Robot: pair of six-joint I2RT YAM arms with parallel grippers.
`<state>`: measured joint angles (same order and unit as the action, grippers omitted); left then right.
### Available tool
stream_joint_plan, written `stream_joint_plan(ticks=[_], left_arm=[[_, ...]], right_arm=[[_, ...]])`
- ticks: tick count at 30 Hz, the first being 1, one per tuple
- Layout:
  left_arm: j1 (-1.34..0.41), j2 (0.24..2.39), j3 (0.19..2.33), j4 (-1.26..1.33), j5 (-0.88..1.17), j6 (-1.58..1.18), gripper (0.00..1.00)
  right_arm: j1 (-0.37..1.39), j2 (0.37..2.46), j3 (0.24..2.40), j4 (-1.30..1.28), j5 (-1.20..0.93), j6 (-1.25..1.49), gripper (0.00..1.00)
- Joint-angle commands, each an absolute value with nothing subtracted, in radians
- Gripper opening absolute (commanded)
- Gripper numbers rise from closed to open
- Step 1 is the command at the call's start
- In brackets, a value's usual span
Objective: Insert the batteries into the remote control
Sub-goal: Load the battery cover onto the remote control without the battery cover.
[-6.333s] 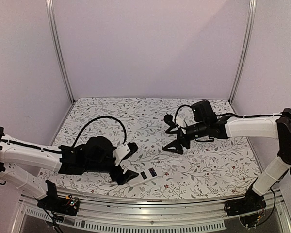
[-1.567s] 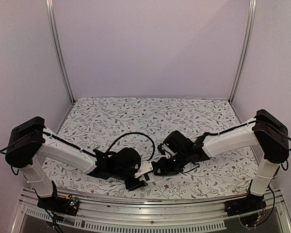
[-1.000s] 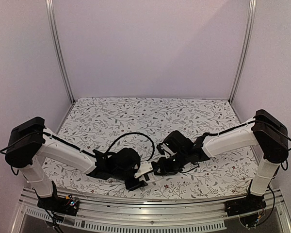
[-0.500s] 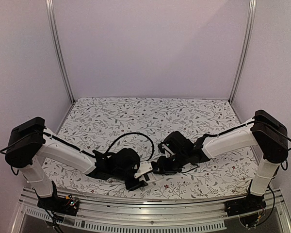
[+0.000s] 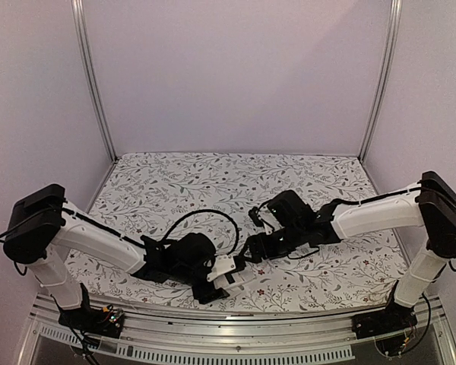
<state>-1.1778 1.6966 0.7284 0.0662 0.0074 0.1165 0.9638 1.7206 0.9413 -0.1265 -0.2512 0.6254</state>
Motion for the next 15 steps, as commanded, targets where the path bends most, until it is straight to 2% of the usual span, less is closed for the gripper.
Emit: stream_joint_plan(ticks=[1, 6, 7, 8, 11, 15], left_arm=[[-1.186, 1.625, 0.695, 0.014, 0.054, 0.117, 0.79], [-1.181, 1.574, 0.674, 0.015, 0.073, 0.085, 0.84], [-1.18, 1.571, 0.676, 0.009, 0.071, 0.071, 0.84], [-1.18, 1.567, 0.679, 0.004, 0.067, 0.06, 0.84], [-1.18, 1.546, 0.681, -0.039, 0.037, 0.009, 0.84], [-1.181, 1.487, 0.65, -0.057, -0.019, -0.117, 0.85]], right_arm=[[0.869, 1.573, 0.897, -0.069, -0.344, 0.298, 0.74], [0.828, 1.493, 0.878, -0.049, -0.526, -0.148, 0.78], [0.83, 1.503, 0.882, -0.063, -0.532, -0.282, 0.83], [0.831, 1.513, 0.894, -0.085, -0.531, -0.357, 0.93], [0.833, 1.6, 0.974, -0.188, -0.537, -0.542, 0.98], [0.843, 1.687, 1.02, -0.296, -0.612, -0.777, 0.98]])
